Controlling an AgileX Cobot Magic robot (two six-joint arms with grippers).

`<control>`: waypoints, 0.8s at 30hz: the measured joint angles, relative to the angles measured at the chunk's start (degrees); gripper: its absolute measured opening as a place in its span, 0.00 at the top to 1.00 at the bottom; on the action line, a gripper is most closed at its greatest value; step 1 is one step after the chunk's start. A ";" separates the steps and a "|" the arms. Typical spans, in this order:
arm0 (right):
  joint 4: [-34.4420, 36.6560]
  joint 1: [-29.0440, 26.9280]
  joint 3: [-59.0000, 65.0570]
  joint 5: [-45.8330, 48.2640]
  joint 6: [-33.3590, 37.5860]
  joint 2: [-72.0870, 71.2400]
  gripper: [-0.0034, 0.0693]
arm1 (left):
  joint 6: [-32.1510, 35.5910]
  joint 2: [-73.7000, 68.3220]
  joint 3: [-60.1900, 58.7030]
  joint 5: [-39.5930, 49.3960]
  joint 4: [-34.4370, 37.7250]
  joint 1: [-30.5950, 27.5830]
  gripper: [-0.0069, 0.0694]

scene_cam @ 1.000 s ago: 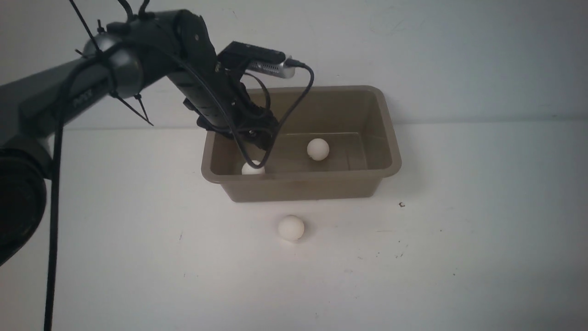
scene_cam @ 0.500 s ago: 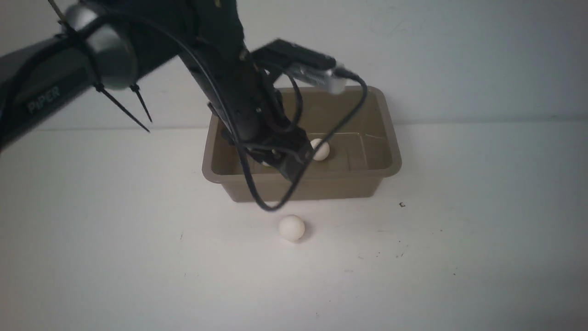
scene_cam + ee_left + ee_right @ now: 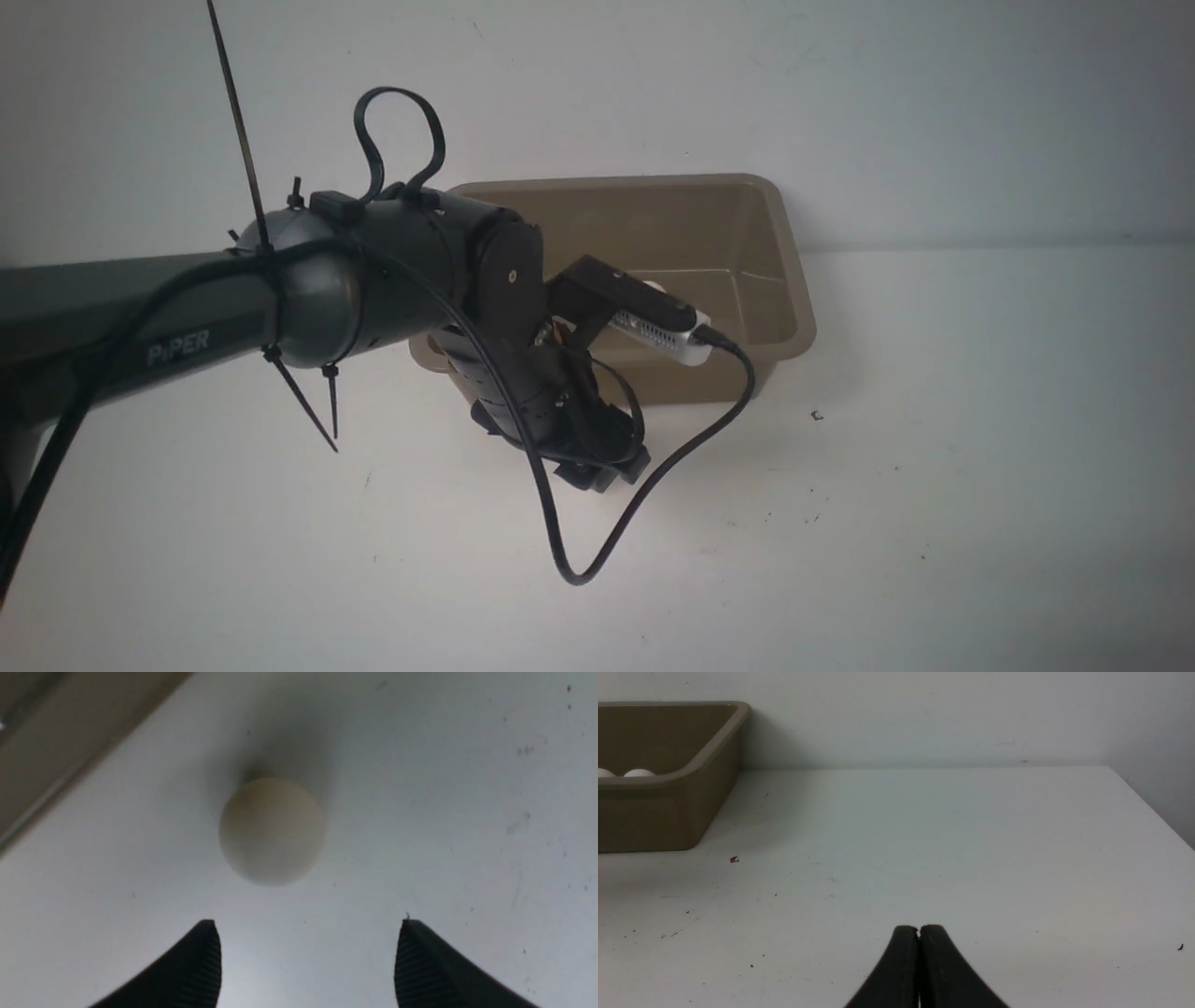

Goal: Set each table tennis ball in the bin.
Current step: Use the left arm to clamp the table tennis ball closest to it

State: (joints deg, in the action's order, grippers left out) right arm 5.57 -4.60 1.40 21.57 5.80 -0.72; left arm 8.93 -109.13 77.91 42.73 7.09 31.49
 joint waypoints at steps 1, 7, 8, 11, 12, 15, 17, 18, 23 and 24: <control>0.00 0.00 0.00 0.00 0.00 0.00 0.97 | 0.00 0.00 0.00 -0.88 0.00 0.00 0.32; 0.00 0.00 0.00 0.00 0.00 0.00 0.97 | -0.40 -0.80 0.00 -4.92 0.00 0.00 0.32; 0.00 0.00 0.00 0.00 0.00 0.00 0.97 | -0.53 -1.13 0.00 -5.19 0.00 0.00 0.32; 0.00 0.00 0.00 0.00 0.00 0.00 0.97 | -1.19 -2.49 0.00 -5.70 0.00 0.00 0.32; 0.00 0.00 0.00 0.00 0.00 0.00 0.97 | -1.18 -2.76 0.00 -5.72 0.00 0.00 0.32; 0.00 0.00 0.00 0.00 0.00 0.00 0.97 | -1.41 -3.59 0.00 -6.43 0.00 0.00 0.32; 0.00 0.00 0.00 0.00 0.00 0.00 0.97 | -1.46 -4.57 0.00 -8.27 0.00 0.00 0.32; 0.00 0.00 0.00 0.00 0.00 0.00 0.97 | -1.48 -4.81 0.00 -8.69 0.00 0.00 0.32; 0.00 0.00 0.00 0.00 0.00 0.00 0.97 | -1.53 -5.71 0.00 -10.42 0.00 0.00 0.32; 0.00 0.00 0.00 0.00 0.00 0.00 0.97 | -1.53 -5.88 0.00 -10.70 0.00 0.00 0.32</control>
State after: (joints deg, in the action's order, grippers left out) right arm 5.57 -4.60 1.40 21.57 5.80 -0.72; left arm 7.40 -115.02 77.91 32.03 7.09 31.49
